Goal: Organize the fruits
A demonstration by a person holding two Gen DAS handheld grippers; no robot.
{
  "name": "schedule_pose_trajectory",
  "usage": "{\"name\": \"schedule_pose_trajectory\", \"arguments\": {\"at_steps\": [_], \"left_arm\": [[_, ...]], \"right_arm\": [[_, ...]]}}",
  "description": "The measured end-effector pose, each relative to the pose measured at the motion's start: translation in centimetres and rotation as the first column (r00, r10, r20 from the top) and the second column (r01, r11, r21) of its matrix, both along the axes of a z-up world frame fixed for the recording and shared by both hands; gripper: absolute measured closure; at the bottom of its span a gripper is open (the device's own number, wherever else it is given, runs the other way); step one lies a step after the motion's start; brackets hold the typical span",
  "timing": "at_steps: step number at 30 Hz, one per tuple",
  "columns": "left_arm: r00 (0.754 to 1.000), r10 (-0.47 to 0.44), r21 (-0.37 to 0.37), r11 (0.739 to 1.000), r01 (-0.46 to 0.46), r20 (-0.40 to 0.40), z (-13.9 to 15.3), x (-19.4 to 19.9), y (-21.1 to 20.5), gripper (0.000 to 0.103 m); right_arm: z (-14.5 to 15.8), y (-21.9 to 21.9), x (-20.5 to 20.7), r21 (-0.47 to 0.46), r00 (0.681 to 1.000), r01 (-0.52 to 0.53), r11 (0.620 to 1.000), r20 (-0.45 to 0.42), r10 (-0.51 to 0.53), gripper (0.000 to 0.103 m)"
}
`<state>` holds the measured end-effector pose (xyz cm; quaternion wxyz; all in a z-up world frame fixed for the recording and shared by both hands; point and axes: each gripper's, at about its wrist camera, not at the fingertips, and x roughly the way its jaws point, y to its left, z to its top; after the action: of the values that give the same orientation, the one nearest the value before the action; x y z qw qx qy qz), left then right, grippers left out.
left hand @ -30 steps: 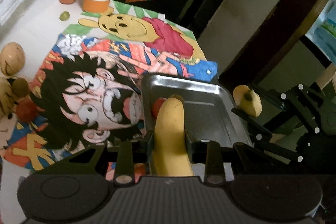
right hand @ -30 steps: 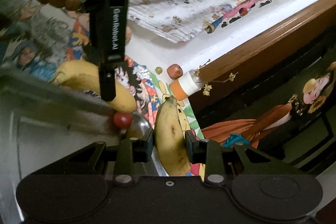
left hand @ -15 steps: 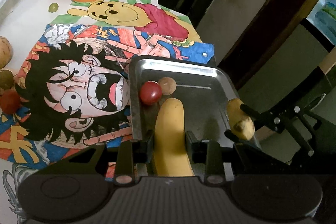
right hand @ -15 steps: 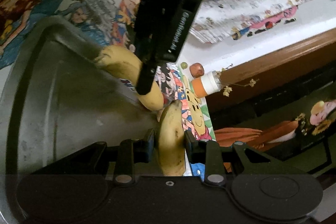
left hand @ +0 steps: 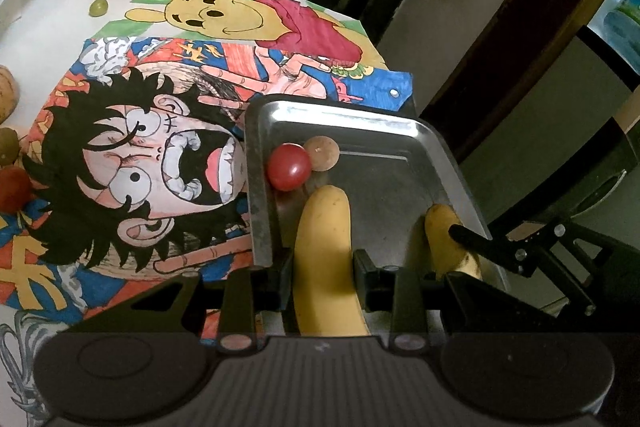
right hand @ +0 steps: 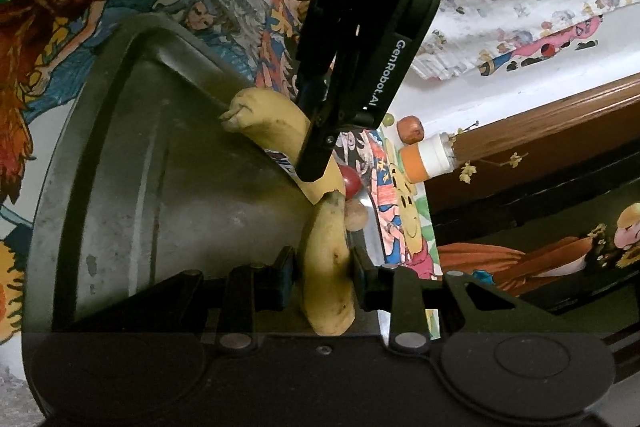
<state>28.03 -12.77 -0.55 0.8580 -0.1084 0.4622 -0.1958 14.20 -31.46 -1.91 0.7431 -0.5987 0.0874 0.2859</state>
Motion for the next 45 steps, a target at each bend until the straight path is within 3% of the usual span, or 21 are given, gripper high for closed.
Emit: {"name": "schedule_pose_trajectory", "arguments": {"at_steps": [6, 15, 20, 29, 34, 40, 45], "left_arm": [[1.0, -0.004, -0.001, 1.0, 0.004, -0.009, -0.2, -0.1, -0.1, 0.068], [1.0, 0.005, -0.014, 1.0, -0.005, -0.001, 0.3, -0.6, 0.1, 0.065], [1.0, 0.011, -0.03, 1.0, -0.01, 0.015, 1.1, -1.5, 0.4, 0.063], [0.998, 0.028, -0.043, 0.999, -0.025, 0.055, 2.6, -3.7, 1.4, 0.042], [0.995, 0.052, -0.05, 0.998, -0.048, 0.085, 3.6, -5.1, 2.3, 0.024], [0.983, 0.103, -0.056, 0.994, -0.095, 0.149, 4.8, -7.6, 3.9, 0.006], [0.969, 0.149, -0.045, 0.989, -0.143, 0.199, 5.3, -10.0, 5.4, 0.001]], "right_arm": [[0.0, 0.1, 0.0, -0.016, 0.999, 0.014, 1.0, -0.034, -0.015, 0.068], [1.1, 0.0, -0.1, -0.022, 0.996, 0.05, 0.999, -0.067, -0.051, 0.041], [1.4, 0.3, -0.6, -0.027, 0.995, 0.065, 0.998, -0.08, -0.067, 0.034], [3.1, 0.9, -1.1, 0.068, 0.987, 0.123, 0.99, -0.11, -0.115, 0.022], [4.4, 1.1, -1.7, 0.159, 0.981, 0.165, 0.973, -0.124, -0.146, 0.014], [6.4, 1.0, -2.7, 0.297, 0.966, 0.242, 0.924, -0.162, -0.201, 0.005], [7.8, 1.0, -3.7, 0.406, 0.946, 0.312, 0.859, -0.212, -0.244, 0.002]]}}
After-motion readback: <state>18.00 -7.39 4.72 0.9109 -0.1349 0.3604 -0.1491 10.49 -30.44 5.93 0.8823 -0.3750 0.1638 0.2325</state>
